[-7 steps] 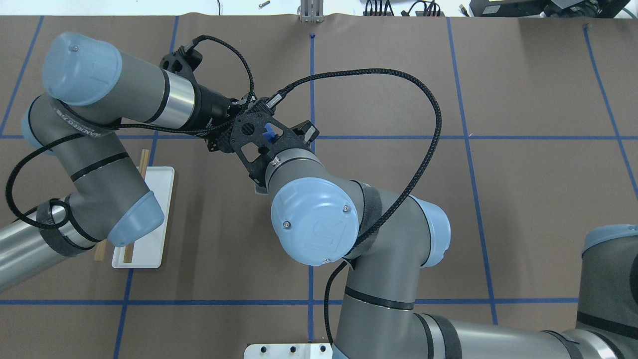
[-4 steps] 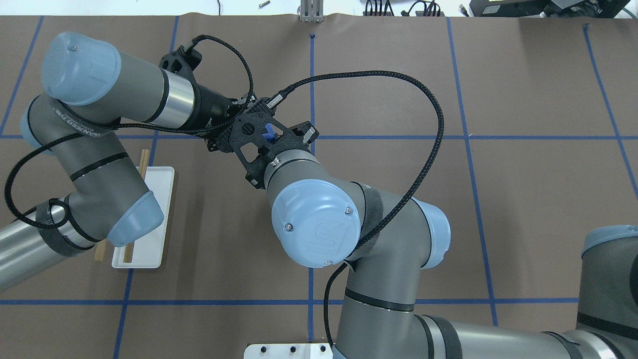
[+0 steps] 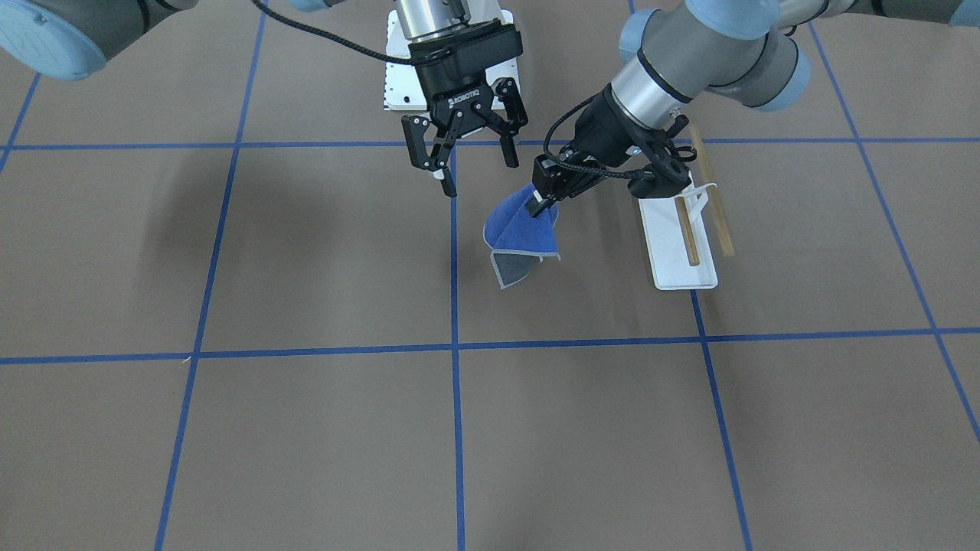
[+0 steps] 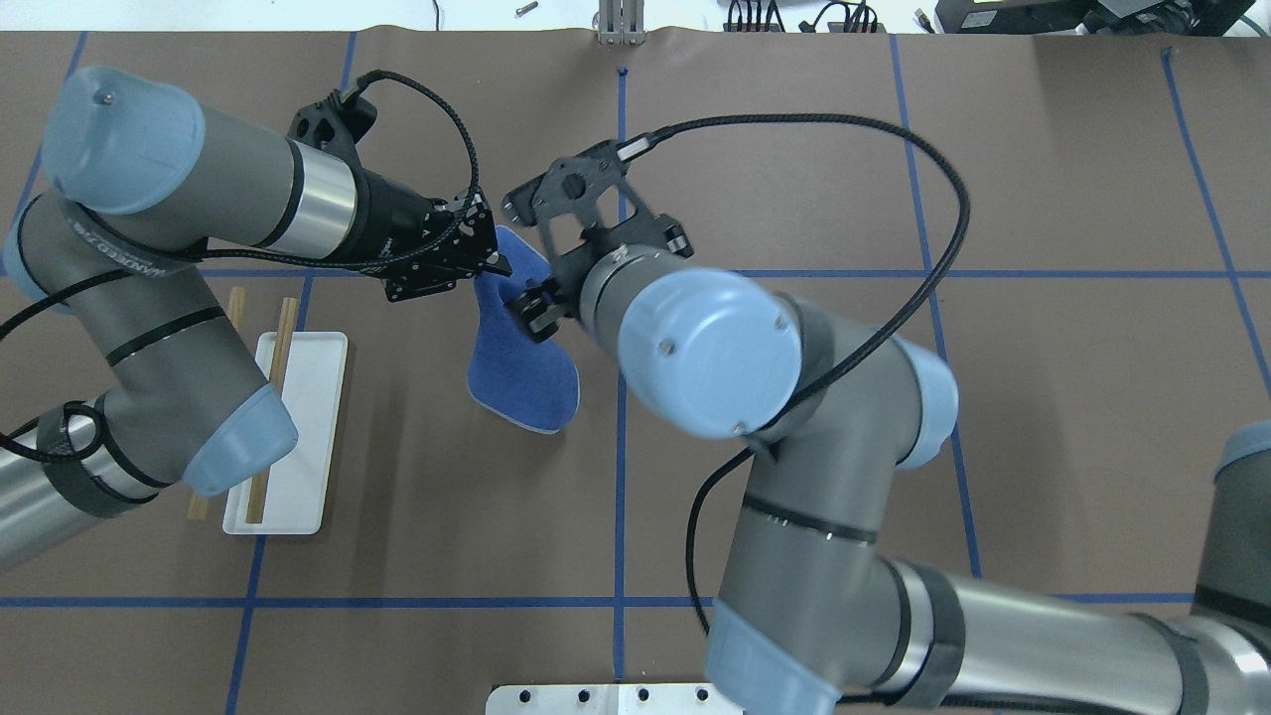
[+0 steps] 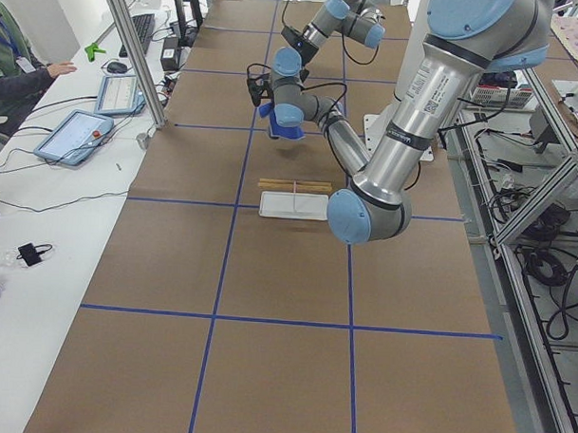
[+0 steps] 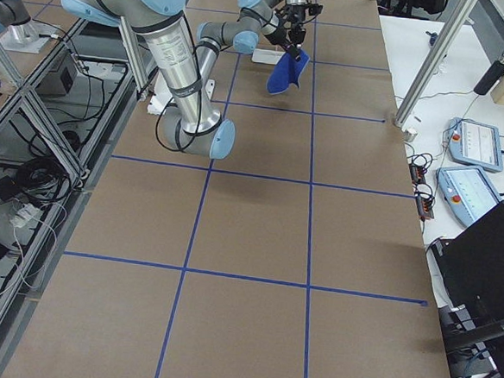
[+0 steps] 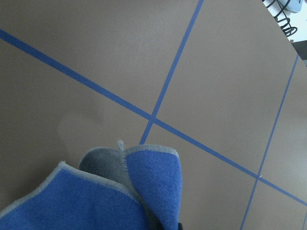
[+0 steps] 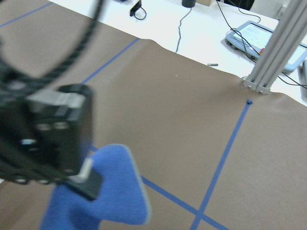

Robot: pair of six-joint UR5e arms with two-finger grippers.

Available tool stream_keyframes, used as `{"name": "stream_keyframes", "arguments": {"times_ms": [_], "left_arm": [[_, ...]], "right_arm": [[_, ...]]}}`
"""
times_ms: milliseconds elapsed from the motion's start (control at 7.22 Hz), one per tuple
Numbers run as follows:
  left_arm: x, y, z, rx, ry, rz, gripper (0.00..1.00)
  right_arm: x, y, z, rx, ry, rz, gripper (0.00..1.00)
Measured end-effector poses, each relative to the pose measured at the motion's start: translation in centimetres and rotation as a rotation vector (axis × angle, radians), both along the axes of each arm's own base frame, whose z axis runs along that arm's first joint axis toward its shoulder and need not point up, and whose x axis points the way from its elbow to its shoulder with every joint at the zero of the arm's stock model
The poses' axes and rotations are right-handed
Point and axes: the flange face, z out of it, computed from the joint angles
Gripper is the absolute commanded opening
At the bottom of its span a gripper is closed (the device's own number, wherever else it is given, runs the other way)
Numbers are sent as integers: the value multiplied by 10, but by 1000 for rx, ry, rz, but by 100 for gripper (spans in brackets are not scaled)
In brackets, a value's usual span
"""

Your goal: Hang towel on rack

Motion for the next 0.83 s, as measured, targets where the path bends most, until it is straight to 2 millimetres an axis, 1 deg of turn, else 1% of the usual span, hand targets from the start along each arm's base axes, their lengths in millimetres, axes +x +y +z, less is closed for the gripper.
{"name": "stream_keyframes", "arguments": {"times_ms": [139, 277, 416, 554, 831], "left_arm": [[-11, 4, 12, 22, -16, 2, 0], [-20, 6, 24, 43, -35, 7, 0], [-30, 10, 41, 72, -61, 18, 0], [-44, 13, 60, 104, -91, 31, 0], [-81, 11, 99, 171, -148, 70, 0]], "right_arm": [[36, -42, 24, -75, 6, -28, 100], [76, -79, 45, -159, -5, -77, 100], [112, -108, 69, -226, -8, -116, 100], [138, -133, 92, -264, 10, -145, 100], [183, -185, 146, -281, 88, -211, 100]]}}
